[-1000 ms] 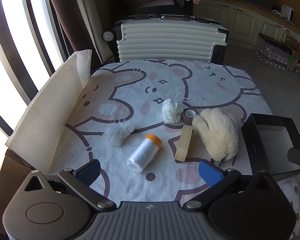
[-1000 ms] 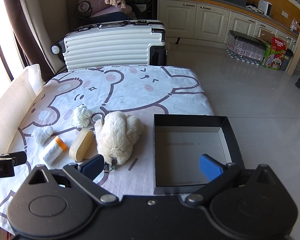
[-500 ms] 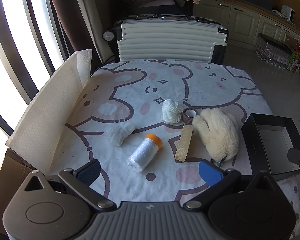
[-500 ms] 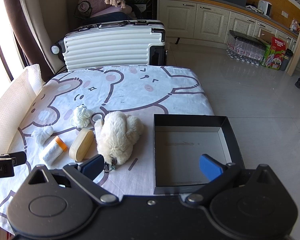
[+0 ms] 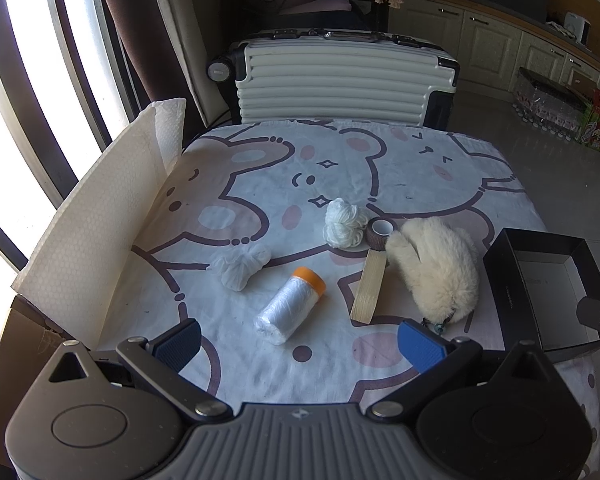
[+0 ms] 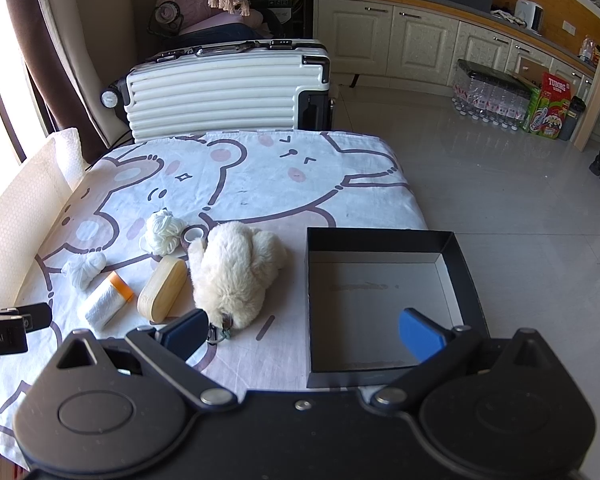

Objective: Organize objects

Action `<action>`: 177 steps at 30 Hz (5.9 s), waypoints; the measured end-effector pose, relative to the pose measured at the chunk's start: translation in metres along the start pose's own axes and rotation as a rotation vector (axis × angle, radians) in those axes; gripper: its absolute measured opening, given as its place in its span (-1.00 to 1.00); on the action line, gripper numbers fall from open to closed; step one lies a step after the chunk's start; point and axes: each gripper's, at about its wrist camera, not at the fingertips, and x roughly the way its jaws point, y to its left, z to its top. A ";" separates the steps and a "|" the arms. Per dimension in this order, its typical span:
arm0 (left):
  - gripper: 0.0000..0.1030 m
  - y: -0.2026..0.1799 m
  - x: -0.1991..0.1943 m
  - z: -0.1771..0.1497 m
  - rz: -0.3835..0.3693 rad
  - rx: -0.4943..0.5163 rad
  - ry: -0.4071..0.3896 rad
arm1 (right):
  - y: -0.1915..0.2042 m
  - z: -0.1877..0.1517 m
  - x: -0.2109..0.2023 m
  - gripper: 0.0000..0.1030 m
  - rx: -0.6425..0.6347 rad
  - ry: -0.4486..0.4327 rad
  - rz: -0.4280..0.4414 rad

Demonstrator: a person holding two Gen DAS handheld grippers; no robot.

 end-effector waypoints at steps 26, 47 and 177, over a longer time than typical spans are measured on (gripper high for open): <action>1.00 0.010 -0.018 0.048 0.021 -0.035 -0.115 | 0.024 0.044 -0.003 1.00 -0.042 -0.064 0.043; 1.00 0.008 0.012 0.094 0.025 -0.041 -0.186 | 0.037 0.090 0.037 1.00 0.031 -0.110 0.070; -0.53 0.015 0.098 0.060 -0.054 -0.122 0.125 | 0.061 0.073 0.131 0.02 -0.043 0.238 0.198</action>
